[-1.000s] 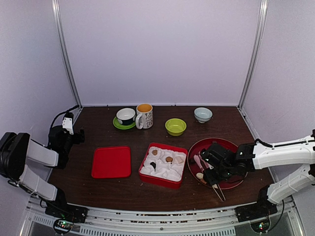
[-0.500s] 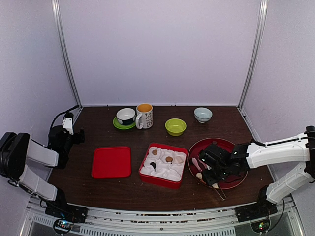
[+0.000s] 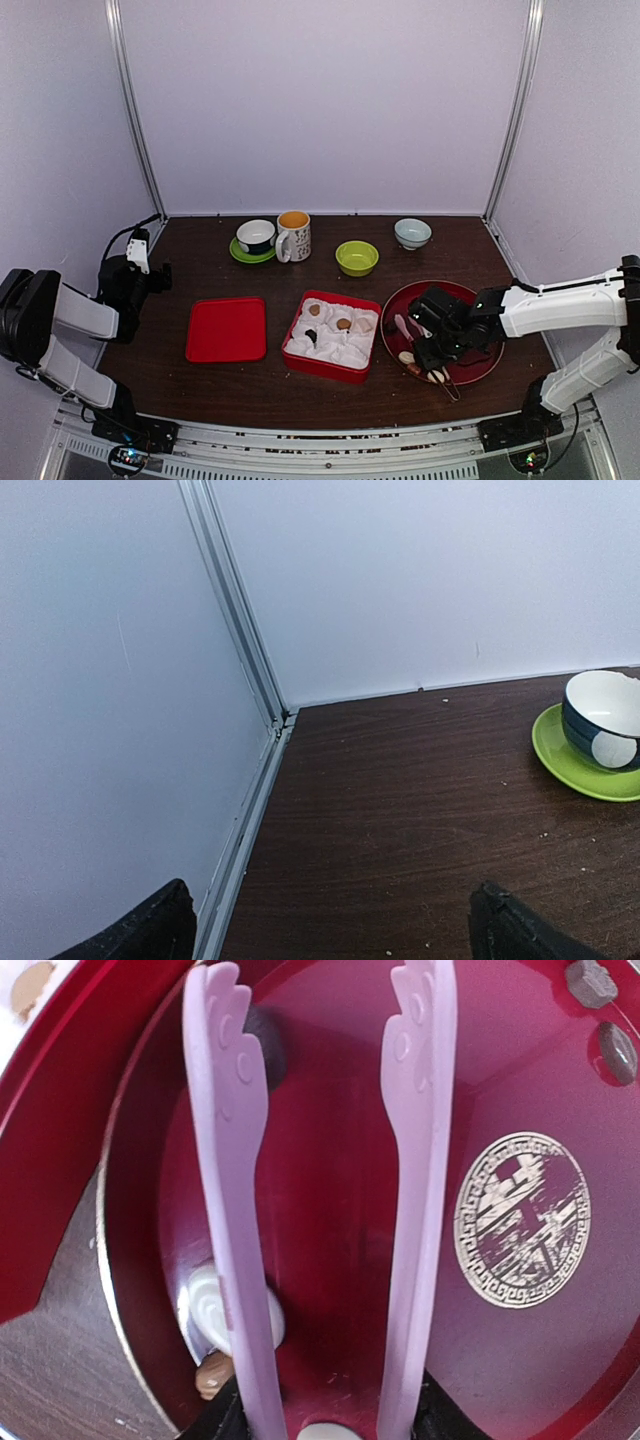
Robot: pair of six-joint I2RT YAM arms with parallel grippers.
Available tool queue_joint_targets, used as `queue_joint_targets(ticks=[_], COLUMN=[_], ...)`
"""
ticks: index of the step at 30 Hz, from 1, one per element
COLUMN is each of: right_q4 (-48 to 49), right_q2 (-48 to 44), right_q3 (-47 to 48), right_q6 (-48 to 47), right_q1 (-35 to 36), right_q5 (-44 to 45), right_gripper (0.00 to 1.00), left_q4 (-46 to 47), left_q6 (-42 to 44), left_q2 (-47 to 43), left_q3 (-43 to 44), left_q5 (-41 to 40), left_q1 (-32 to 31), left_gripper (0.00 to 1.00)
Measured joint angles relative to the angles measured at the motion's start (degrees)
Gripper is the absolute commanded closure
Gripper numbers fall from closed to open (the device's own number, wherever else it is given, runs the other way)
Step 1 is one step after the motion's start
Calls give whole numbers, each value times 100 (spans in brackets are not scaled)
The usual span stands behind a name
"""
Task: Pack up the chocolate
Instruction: Place the clamp on the plate.
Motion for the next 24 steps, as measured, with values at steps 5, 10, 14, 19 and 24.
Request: queue_joint_targets(ticks=[5,10,14,19,24], right_q4=[170,470,658,734,754], right_q2=[24,398,592,350,-293], right_q3=[0,0,4,-70,-240], right_q6=[4,-4,31,57,55], right_q1=[-284,-404,-428,-428,-428], right_q5=[48,160,256,295,356], right_gripper=[51,40,30,21,22], left_q4=[-2,0,0,0,0], left_q6=[0,0,0,0,-2], left_q2=[0,0,0,0,0], left_q3=[0,0,0,0,0], left_q5=[0,0,0,0,0], left_q1=[0,0,0,0,0], left_gripper=[2,2,2,2,2])
